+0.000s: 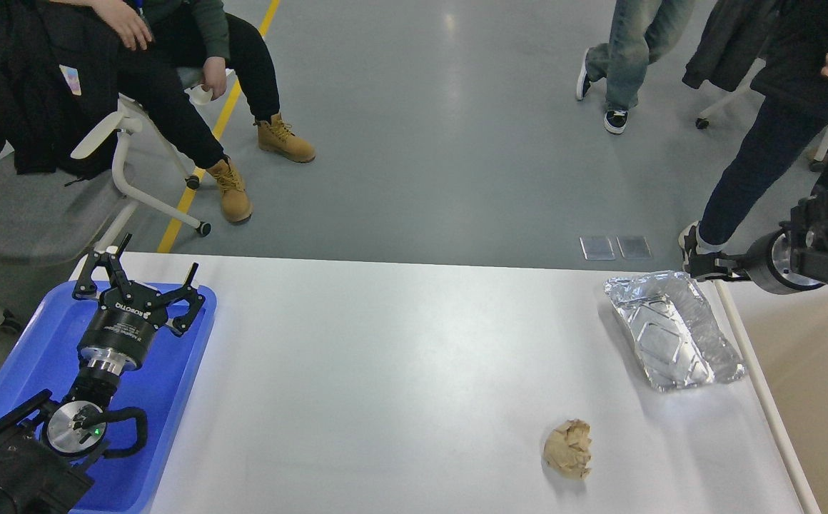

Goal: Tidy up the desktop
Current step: 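Move the right gripper aside and down beside the foil wrapper, then close the right gripper on the foil wrapper's near edge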

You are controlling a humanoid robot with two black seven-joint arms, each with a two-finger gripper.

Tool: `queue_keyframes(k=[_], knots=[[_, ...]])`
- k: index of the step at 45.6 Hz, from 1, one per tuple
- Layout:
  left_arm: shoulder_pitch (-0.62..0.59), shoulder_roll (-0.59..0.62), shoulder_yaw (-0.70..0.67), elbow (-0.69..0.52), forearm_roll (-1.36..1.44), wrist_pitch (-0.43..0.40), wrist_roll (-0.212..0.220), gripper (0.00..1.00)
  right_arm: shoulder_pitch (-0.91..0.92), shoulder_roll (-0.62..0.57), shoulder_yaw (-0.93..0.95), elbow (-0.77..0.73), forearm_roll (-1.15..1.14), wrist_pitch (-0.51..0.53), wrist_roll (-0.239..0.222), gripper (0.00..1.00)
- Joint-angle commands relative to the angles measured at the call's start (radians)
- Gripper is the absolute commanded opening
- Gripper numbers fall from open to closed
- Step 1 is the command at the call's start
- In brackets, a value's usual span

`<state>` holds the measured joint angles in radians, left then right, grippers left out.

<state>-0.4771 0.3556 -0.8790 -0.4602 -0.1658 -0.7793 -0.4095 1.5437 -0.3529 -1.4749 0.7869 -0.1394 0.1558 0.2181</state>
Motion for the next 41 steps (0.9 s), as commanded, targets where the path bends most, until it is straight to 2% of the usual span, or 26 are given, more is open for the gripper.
queue_keyframes(k=[1,15,25,41], knots=[[0.000,0.000,0.000,0.000,0.000,0.000,0.000,0.99,-0.163,0.000,0.005,-0.080,0.000,-0.130,0.003,1.00],[0.000,-0.001,0.000,0.000,0.000,0.000,0.000,0.99,-0.284,0.005,0.062,-0.152,-0.046,-0.183,0.003,1.00],[0.002,0.000,0.000,0.000,0.000,0.000,0.000,0.99,-0.425,0.006,0.160,-0.285,-0.057,-0.234,0.001,1.00],[0.000,0.000,0.000,0.000,0.000,0.000,0.000,0.99,-0.524,0.015,0.212,-0.357,-0.095,-0.291,0.006,0.99]])
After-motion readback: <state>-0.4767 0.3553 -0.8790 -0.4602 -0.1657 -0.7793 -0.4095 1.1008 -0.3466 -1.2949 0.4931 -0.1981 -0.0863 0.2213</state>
